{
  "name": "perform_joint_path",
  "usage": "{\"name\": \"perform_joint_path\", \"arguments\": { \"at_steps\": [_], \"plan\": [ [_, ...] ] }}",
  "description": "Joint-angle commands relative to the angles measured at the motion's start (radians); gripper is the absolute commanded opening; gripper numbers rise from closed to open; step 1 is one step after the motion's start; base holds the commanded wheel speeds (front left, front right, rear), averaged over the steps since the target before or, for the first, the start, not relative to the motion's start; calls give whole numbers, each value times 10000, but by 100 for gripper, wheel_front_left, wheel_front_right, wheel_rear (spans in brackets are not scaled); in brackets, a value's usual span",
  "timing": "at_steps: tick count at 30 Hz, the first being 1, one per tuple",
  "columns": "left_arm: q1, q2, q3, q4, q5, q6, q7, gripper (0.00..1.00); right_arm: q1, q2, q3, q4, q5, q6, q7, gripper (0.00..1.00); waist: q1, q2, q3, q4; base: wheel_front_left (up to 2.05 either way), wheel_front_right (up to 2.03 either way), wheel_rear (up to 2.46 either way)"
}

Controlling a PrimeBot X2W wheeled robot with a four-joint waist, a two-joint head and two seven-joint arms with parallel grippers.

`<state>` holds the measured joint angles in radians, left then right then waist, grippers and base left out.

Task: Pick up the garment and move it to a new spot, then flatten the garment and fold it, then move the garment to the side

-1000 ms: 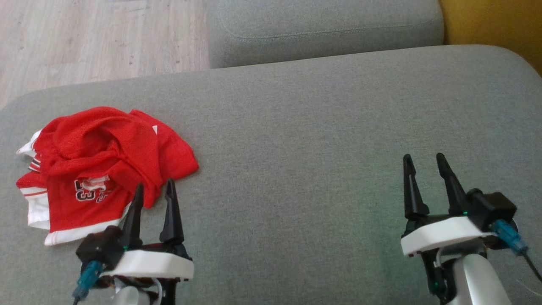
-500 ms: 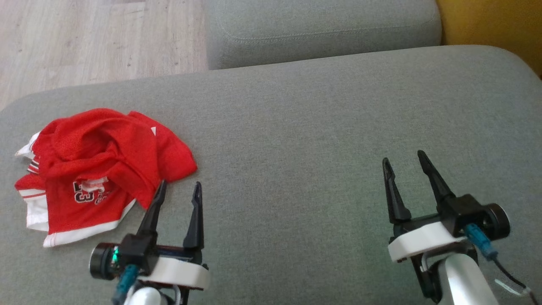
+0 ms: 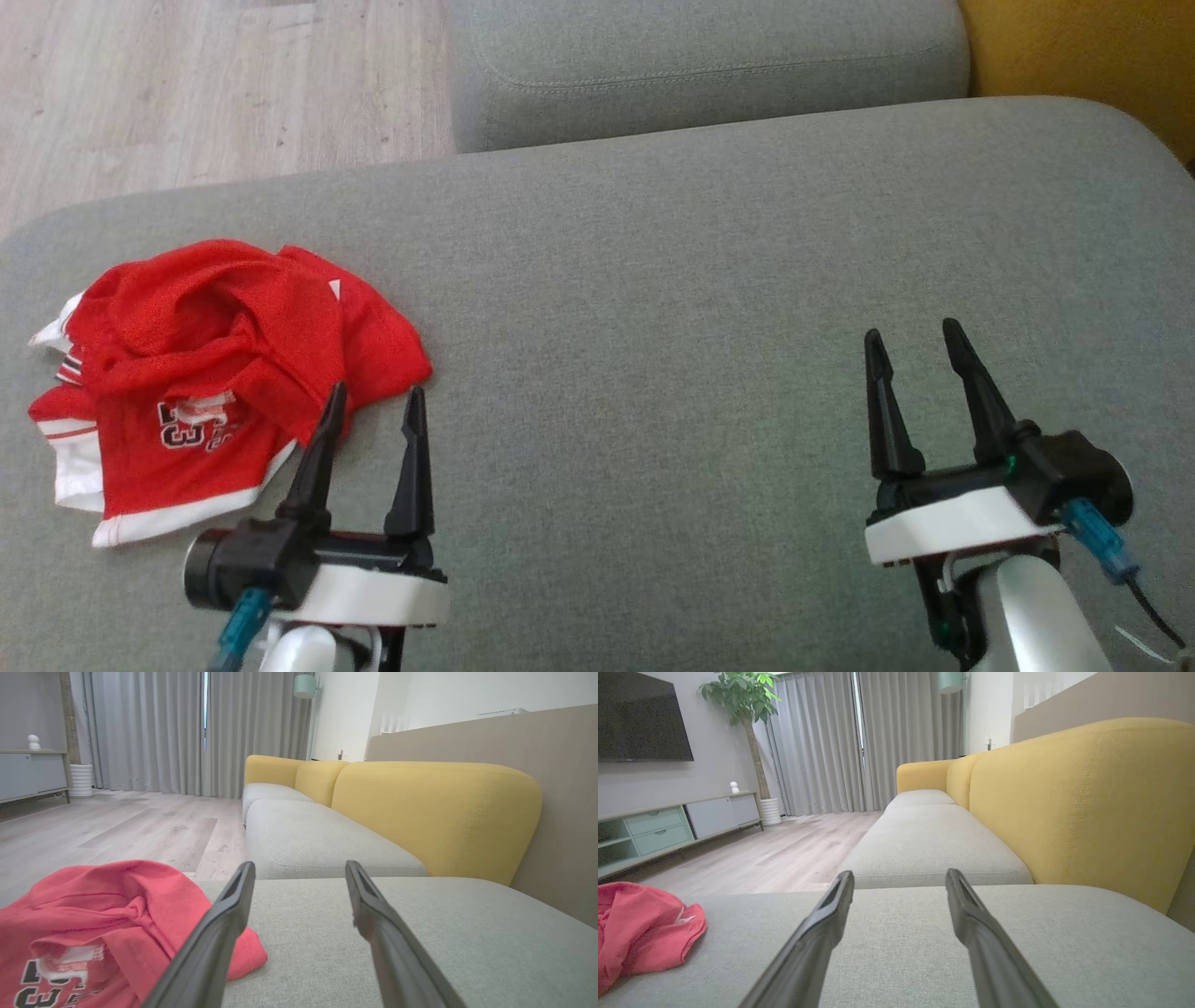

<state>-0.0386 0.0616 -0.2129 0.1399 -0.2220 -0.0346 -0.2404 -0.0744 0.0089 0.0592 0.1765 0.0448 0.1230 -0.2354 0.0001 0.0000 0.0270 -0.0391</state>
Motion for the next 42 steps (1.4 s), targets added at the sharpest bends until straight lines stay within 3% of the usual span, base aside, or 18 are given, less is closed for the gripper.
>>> {"name": "perform_joint_path", "arguments": {
  "at_steps": [1,12,26,31,42],
  "plan": [
    [-311,-26,397,-305,84,-41,-138,100,-446,-87,322,-355,-32,76,-187,100,-1,0,-5,-10,0,0,0],
    [-229,-109,487,738,275,-197,-214,100,-380,-89,701,731,1424,77,-264,100,-1,0,-139,-33,0,0,0],
    [-253,-113,466,579,152,-71,-214,100,-476,-89,627,836,1219,77,-264,100,-1,0,-224,101,0,0,0],
    [-260,-113,460,564,92,11,-214,100,-362,-89,603,744,949,77,-264,100,-1,0,-307,537,0,0,0],
    [60,-114,856,696,185,143,-214,100,-46,-89,1206,794,977,77,-264,100,-1,0,-799,2227,0,0,0]
  ]
}}
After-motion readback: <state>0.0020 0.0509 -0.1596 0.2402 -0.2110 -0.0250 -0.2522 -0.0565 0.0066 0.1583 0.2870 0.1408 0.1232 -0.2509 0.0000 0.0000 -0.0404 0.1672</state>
